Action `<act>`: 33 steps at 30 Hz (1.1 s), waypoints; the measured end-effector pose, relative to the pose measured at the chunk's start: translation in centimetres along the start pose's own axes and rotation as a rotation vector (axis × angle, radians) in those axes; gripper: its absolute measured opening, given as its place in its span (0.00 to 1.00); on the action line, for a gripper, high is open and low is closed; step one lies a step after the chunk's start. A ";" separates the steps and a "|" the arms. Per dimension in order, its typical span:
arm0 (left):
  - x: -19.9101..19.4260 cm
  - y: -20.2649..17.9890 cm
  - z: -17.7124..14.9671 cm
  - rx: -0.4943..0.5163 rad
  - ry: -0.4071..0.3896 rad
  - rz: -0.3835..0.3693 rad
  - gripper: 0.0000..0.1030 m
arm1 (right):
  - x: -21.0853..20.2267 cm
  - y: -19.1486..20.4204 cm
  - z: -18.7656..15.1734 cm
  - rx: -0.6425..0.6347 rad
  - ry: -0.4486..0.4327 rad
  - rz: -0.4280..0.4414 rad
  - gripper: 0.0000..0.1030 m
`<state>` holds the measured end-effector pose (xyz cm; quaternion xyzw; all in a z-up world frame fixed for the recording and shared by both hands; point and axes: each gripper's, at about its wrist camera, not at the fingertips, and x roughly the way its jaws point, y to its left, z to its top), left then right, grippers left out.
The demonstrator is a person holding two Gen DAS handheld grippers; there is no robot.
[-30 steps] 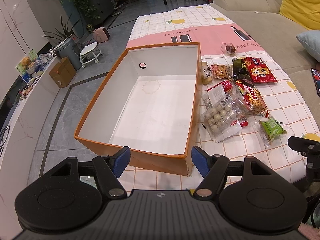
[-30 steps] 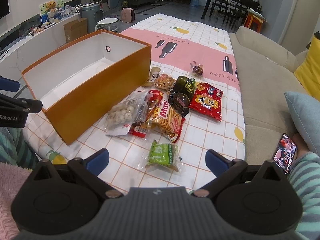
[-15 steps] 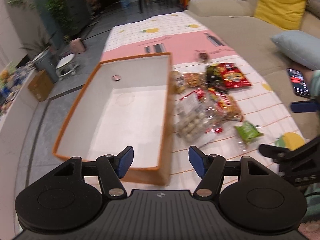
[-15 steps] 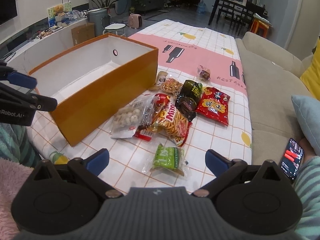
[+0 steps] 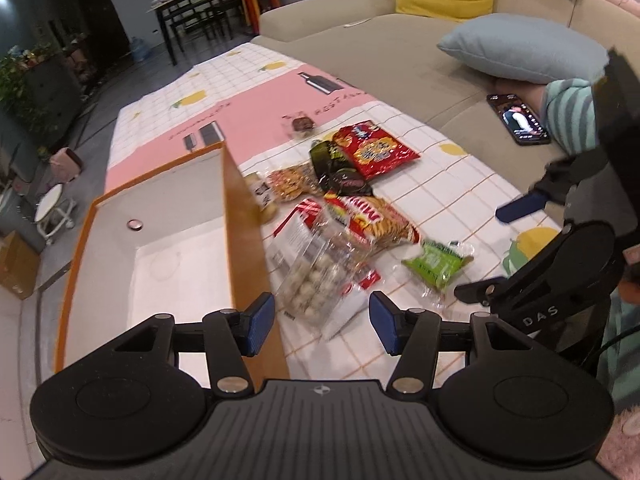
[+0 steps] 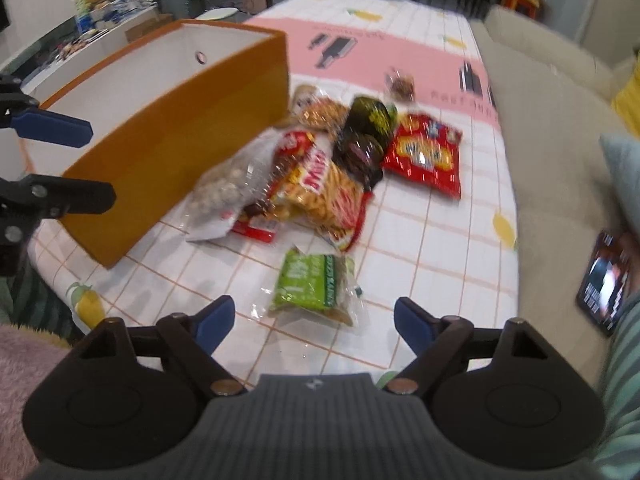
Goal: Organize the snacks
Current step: 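Reach the left tool to the quail egg bag while the right tool reaches the green raisin bag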
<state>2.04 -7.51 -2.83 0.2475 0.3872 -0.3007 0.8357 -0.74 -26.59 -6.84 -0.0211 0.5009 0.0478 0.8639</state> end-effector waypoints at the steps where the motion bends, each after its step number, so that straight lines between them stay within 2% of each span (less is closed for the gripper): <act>1: 0.3 0.1 0.2 0.004 -0.007 -0.015 0.66 | 0.4 -0.3 -0.1 0.016 0.007 0.007 0.82; 3: 0.9 0.2 0.6 0.026 -0.025 -0.044 0.74 | 1.0 -0.7 -0.2 0.033 0.017 0.016 0.88; 5: 1.6 0.2 1.0 0.049 -0.020 -0.057 0.75 | 1.6 -0.8 -0.1 0.034 0.021 0.020 0.91; 14: 5.6 0.1 1.9 0.119 0.045 -0.054 0.76 | 4.3 -0.8 0.6 0.015 0.058 0.056 0.92; 21: 9.0 -1.3 2.5 0.244 0.102 -0.007 0.77 | 5.9 -1.2 0.5 0.035 0.093 0.075 0.88; 24: 10.6 -1.2 2.8 0.244 0.148 0.010 0.77 | 6.4 -1.2 0.6 0.041 0.103 0.080 0.88; 26: 11.4 -0.9 2.9 0.226 0.178 -0.009 0.78 | 6.8 -1.2 0.6 0.042 0.109 0.084 0.86; 30: 12.1 -1.2 3.0 0.238 0.179 0.016 0.85 | 7.3 -1.1 0.5 0.038 0.128 0.098 0.77; 33: 12.4 -1.6 3.1 0.236 0.179 0.040 0.86 | 7.4 -0.7 0.4 0.015 0.123 0.089 0.71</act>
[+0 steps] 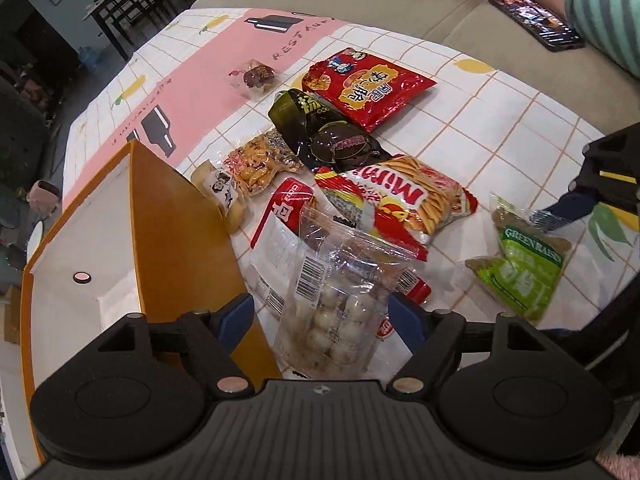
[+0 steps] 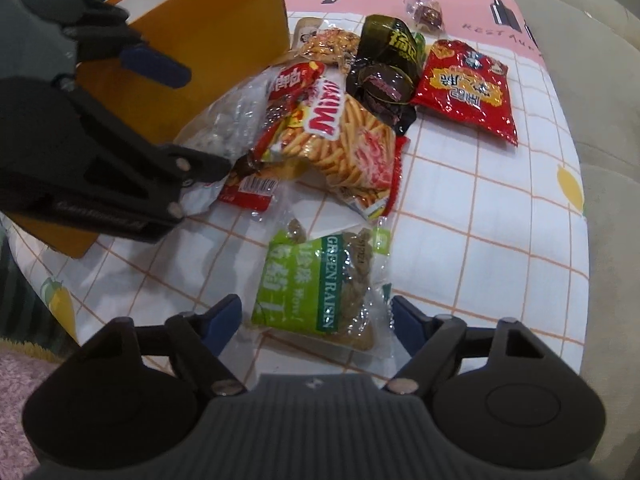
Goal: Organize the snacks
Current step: 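Reach the left tool to the quail egg bag while the right tool reaches the green raisin bag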
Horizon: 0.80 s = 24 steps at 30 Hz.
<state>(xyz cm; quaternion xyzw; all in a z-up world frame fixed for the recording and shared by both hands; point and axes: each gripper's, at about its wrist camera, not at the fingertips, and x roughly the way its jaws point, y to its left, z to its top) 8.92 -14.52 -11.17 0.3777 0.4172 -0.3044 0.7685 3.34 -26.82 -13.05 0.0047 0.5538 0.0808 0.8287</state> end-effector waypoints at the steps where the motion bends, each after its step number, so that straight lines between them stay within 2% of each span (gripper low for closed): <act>1: 0.1 -0.1 0.1 0.001 -0.004 0.008 0.85 | 0.0 0.1 0.0 -0.010 -0.004 -0.004 0.69; 3: 0.2 -0.4 0.3 0.001 -0.006 -0.009 0.67 | -0.1 0.3 0.0 -0.020 -0.008 -0.014 0.67; 6: 0.6 -0.7 0.3 -0.039 0.000 -0.034 0.49 | -0.2 0.3 -0.1 -0.024 -0.012 -0.024 0.63; 11: 0.1 -1.0 0.3 -0.086 -0.039 -0.006 0.32 | -0.3 -0.1 -0.1 -0.010 -0.016 -0.014 0.61; 14: -0.6 -1.2 0.2 -0.095 -0.054 0.021 0.26 | -0.5 0.0 -0.2 -0.003 -0.018 -0.009 0.59; 18: -1.6 -1.3 -0.4 -0.125 -0.058 0.034 0.24 | -0.6 -0.3 -0.1 0.021 -0.015 -0.008 0.57; 24: -3.7 -2.5 -1.5 -0.117 -0.078 0.003 0.22 | -0.6 -1.3 -0.2 0.062 -0.008 -0.027 0.57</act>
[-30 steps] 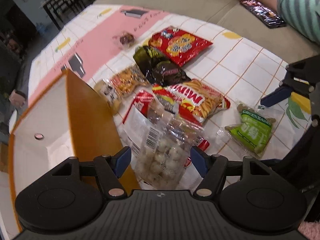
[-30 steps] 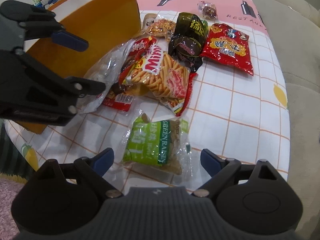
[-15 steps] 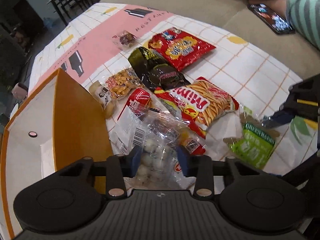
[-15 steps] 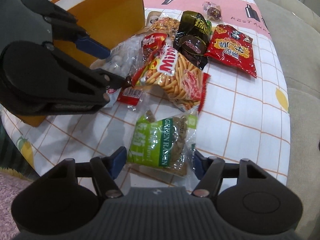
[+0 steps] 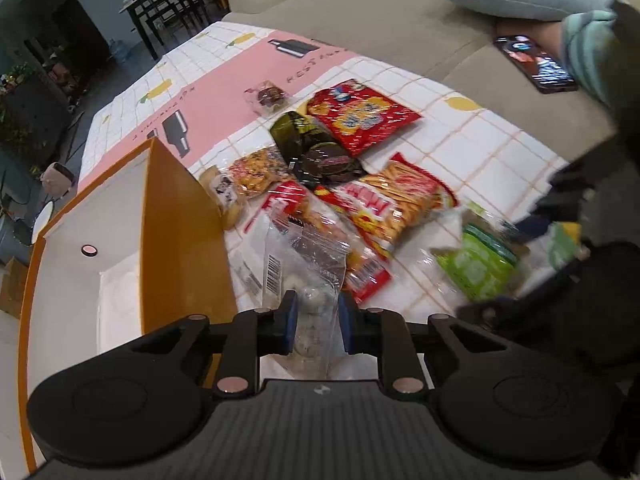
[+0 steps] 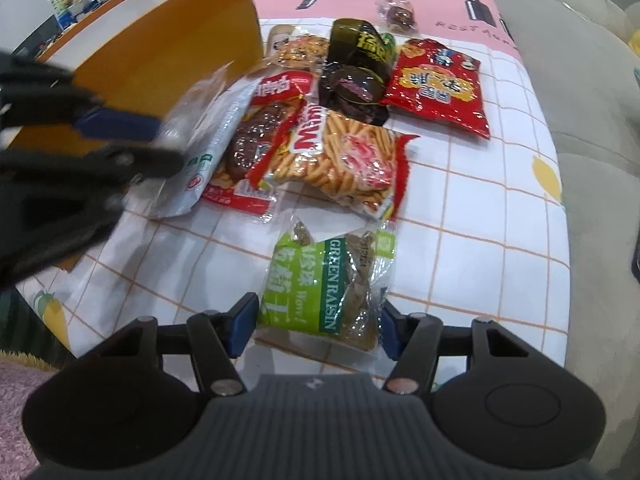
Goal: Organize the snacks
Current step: 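Reach the left tool to the quail egg bag while the right tool reaches the green raisin bag, then close the left tool on the egg bag while the right tool grips the raisin bag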
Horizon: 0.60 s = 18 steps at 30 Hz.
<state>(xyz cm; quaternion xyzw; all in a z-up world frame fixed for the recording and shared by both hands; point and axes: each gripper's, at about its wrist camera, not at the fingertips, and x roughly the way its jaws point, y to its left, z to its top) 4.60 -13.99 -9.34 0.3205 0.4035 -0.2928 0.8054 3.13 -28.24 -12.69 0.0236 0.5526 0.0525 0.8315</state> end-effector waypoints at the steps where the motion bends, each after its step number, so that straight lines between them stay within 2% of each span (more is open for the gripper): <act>1: -0.3 -0.3 -0.2 0.007 -0.003 -0.011 0.22 | 0.0 -0.1 0.0 0.003 0.001 -0.001 0.57; 5: -0.7 -1.6 -0.8 0.056 0.001 -0.058 0.23 | -0.1 -0.5 -0.4 0.008 0.007 -0.002 0.57; 10: -0.5 -2.0 -1.3 0.110 0.015 -0.102 0.31 | -0.4 -0.8 -0.9 0.018 0.016 -0.003 0.56; 14: -0.7 -1.8 -1.8 0.162 -0.002 -0.116 0.66 | -0.6 -1.0 -1.0 0.027 0.021 -0.003 0.56; 18: -0.6 -1.7 -2.3 0.267 -0.013 -0.091 0.84 | -0.6 -0.6 -1.1 0.014 0.021 -0.002 0.56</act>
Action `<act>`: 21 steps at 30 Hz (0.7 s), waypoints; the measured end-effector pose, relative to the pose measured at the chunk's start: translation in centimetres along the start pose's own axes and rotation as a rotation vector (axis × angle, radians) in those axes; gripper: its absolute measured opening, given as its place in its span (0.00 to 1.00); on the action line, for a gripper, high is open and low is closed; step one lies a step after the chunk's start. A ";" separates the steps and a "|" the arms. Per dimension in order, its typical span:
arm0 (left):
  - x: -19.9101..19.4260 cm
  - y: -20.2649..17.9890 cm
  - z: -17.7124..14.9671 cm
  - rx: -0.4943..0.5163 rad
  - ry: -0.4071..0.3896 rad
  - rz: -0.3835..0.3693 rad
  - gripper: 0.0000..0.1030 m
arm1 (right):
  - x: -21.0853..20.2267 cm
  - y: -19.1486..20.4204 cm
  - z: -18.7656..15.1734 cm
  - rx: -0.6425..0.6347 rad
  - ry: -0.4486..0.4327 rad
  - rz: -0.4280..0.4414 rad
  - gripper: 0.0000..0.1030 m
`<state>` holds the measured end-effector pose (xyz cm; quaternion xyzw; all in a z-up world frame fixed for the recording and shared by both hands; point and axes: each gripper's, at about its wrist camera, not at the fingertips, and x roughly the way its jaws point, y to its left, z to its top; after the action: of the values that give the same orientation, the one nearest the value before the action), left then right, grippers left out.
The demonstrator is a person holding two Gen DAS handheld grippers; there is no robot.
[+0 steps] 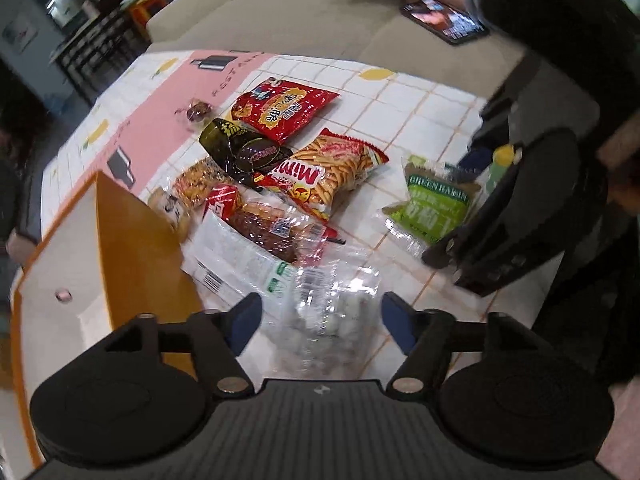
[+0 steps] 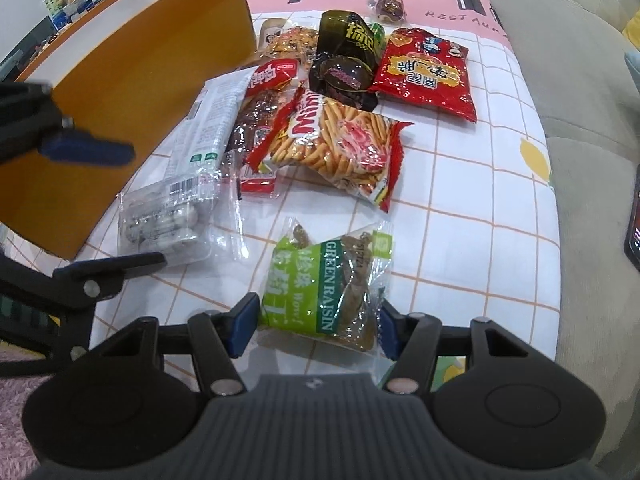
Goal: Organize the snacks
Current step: 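Close the left tool on the egg bag while the right tool grips the raisin bag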
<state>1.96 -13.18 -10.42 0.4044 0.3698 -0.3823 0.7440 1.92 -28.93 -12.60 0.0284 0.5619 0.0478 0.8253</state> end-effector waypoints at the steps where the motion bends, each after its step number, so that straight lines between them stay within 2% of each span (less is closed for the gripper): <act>1: 0.2 0.1 -0.1 0.024 0.007 -0.005 0.84 | 0.0 0.1 0.0 -0.004 0.000 0.001 0.56; 3: 0.9 0.4 -0.1 0.046 0.029 -0.023 0.84 | 0.1 0.2 0.0 -0.010 0.000 0.002 0.57; 7: 2.4 1.0 0.2 0.008 0.069 -0.094 0.84 | 0.2 0.2 0.1 -0.015 0.002 0.003 0.57; 12: 3.8 1.5 0.4 -0.054 0.095 -0.086 0.84 | 0.3 0.0 0.1 -0.011 0.003 0.009 0.57; 17: 4.6 1.3 0.2 -0.064 0.115 -0.092 0.73 | 0.5 0.3 0.2 -0.027 0.002 0.007 0.58; 18: 4.5 1.3 0.2 -0.074 0.107 -0.097 0.67 | 0.5 0.4 0.2 -0.035 0.002 0.004 0.58; 21: 4.3 1.3 0.1 -0.113 0.103 -0.088 0.64 | 0.5 0.5 0.2 -0.039 -0.002 0.001 0.55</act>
<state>4.99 -13.96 -13.60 0.3642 0.4459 -0.3719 0.7282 2.23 -28.40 -12.91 0.0126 0.5600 0.0590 0.8263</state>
